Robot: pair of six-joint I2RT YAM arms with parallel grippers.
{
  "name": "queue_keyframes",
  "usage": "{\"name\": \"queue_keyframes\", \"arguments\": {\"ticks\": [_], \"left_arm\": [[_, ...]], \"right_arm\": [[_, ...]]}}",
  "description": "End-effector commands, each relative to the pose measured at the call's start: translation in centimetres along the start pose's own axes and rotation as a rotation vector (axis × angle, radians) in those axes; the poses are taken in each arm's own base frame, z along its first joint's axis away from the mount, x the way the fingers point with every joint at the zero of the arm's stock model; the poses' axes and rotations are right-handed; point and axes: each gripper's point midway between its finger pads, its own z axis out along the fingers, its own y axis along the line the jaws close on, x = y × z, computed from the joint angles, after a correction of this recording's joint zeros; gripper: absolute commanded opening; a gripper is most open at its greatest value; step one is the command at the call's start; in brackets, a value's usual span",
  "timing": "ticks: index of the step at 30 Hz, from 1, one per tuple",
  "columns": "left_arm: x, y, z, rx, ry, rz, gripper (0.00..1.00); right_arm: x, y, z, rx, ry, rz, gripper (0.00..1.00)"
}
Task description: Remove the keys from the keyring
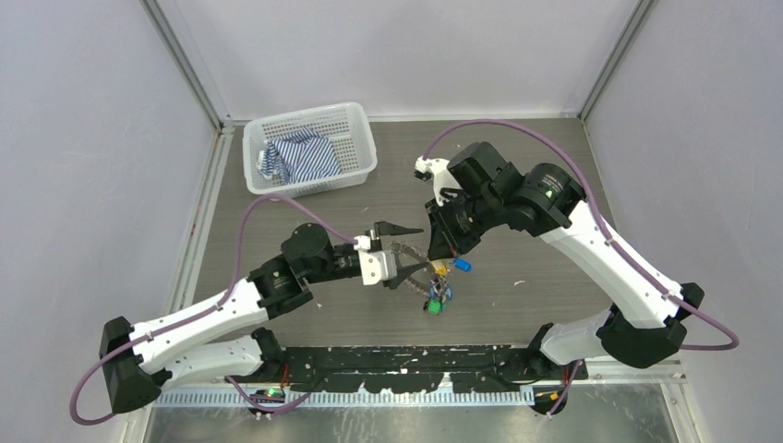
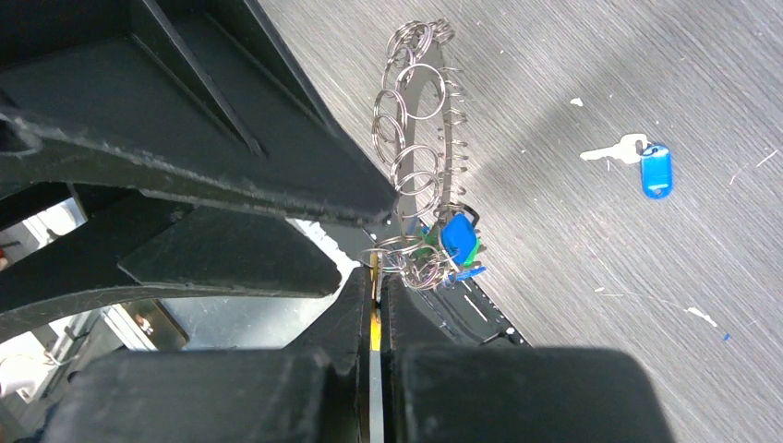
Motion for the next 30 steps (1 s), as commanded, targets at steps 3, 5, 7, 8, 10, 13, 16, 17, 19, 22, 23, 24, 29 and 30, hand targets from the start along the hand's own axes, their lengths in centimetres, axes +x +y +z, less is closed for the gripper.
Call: {"name": "queue_keyframes", "arguments": {"ticks": [3,5,7,8,10,13,16,17,19,22,23,24,29,30], "left_arm": [[-0.8,-2.7,0.2,0.171,-0.014,-0.075,0.6],[-0.6,-3.0,0.3,0.186,-0.006,-0.086,0.6],[-0.4,-3.0,0.5,0.183,-0.006,-0.088,0.61],[-0.1,-2.8,0.6,0.167,-0.005,-0.086,0.61],[0.0,-2.2,0.7,0.136,-0.013,-0.067,0.61],[-0.4,-1.5,0.8,0.098,-0.03,-0.033,0.62],[-0.6,-1.7,0.8,0.123,-0.025,-0.036,0.62],[-0.7,-1.9,0.9,0.137,-0.026,-0.045,0.61],[-0.7,-2.3,0.9,0.16,-0.029,-0.067,0.61],[-0.5,-3.0,1.0,0.184,-0.03,-0.099,0.61],[-0.6,-3.1,1.0,0.187,-0.036,-0.107,0.61],[-0.6,-3.2,1.1,0.192,-0.044,-0.112,0.61],[-0.6,-3.0,1.6,0.181,-0.068,-0.118,0.61],[-0.6,-2.8,1.7,0.171,-0.072,-0.117,0.61]], "right_arm": [[-0.2,1.5,-2.8,-0.055,-0.079,-0.092,0.01],[-0.2,1.6,-3.0,-0.055,-0.085,-0.1,0.01],[0.0,1.8,-3.3,-0.059,-0.085,-0.108,0.01],[0.1,1.9,-3.3,-0.063,-0.081,-0.111,0.01],[0.3,2.2,-3.4,-0.077,-0.077,-0.12,0.01],[0.7,2.4,-3.3,-0.085,-0.064,-0.129,0.01],[0.8,2.5,-3.2,-0.082,-0.062,-0.132,0.01],[0.7,2.5,-3.2,-0.079,-0.063,-0.131,0.01],[0.5,2.4,-3.3,-0.073,-0.074,-0.13,0.01],[0.5,2.5,-3.3,-0.075,-0.074,-0.131,0.01],[0.5,2.6,-3.3,-0.077,-0.073,-0.13,0.01],[0.5,2.7,-3.2,-0.079,-0.071,-0.131,0.01],[0.4,2.9,-3.2,-0.081,-0.073,-0.134,0.01],[0.4,2.9,-3.2,-0.081,-0.072,-0.134,0.01]]}}
